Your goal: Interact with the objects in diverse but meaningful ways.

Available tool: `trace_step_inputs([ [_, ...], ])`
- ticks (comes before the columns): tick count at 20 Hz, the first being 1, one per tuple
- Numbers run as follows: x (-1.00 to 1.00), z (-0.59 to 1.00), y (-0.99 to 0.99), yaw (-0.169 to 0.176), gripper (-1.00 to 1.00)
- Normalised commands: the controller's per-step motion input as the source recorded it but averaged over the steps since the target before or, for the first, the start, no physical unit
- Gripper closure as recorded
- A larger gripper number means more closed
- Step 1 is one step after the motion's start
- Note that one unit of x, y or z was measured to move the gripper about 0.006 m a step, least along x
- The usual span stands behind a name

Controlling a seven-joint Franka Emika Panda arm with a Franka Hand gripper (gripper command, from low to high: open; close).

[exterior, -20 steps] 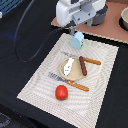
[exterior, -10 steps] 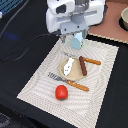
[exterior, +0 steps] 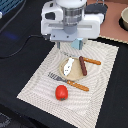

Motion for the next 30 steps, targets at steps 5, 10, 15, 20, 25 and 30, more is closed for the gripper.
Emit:
trace_step_inputs([
  [5, 0.32, -0.12, -0.23, -0.148, -1.00],
  [10, 0.25, -0.05, -0.23, -0.094, -1.00],
  [15, 0.28, -0.11, -0.15, -0.086, -1.00],
  [20, 0.23, -0.16, -0.12, -0.070, -1.00],
  [25, 0.19, -0.23, -0.13, -0.060, 1.00],
  [30, 0.15, -0.26, -0.13, -0.064, 1.00],
])
